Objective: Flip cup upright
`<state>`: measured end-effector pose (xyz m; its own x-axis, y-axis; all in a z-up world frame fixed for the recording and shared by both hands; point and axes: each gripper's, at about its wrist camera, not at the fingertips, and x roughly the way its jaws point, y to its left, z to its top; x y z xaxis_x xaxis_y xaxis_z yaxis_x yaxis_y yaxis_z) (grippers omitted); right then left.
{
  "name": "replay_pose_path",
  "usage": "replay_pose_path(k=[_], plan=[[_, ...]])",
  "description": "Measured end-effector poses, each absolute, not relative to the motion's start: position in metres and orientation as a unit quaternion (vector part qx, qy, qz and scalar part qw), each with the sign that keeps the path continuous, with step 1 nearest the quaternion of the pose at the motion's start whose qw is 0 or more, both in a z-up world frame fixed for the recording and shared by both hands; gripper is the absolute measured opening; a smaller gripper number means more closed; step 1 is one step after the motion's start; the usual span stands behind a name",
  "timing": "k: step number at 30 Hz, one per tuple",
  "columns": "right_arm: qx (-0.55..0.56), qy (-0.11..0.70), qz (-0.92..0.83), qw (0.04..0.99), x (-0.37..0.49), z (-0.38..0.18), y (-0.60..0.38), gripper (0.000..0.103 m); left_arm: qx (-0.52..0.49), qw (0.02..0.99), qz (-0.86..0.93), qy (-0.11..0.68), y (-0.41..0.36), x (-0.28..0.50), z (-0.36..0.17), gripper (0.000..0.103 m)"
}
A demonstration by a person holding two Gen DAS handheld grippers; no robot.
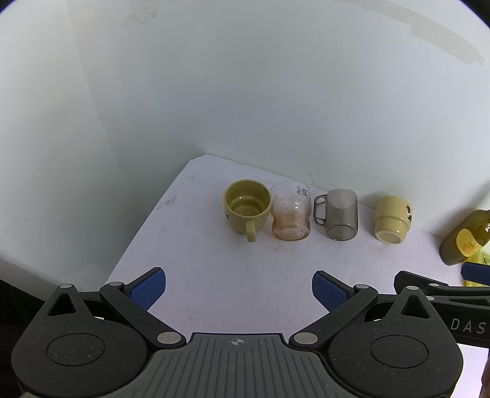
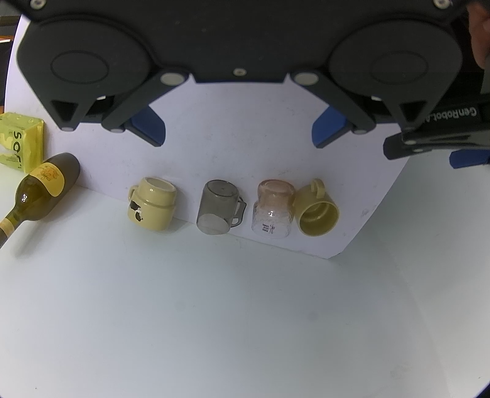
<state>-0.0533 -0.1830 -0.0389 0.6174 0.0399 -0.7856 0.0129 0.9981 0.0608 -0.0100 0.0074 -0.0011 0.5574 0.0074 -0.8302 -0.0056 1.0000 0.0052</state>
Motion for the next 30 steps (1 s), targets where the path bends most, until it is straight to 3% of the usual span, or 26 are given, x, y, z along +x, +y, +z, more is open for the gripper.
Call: replay_pose_path(k=[30], plan=[[0.027,0.437,0.011,0.899,-0.0541,-0.0398,-0.1803,0.103,0.001,0.882,0.004,0.472,0.0106,-0.0104,0.0003,0.103]])
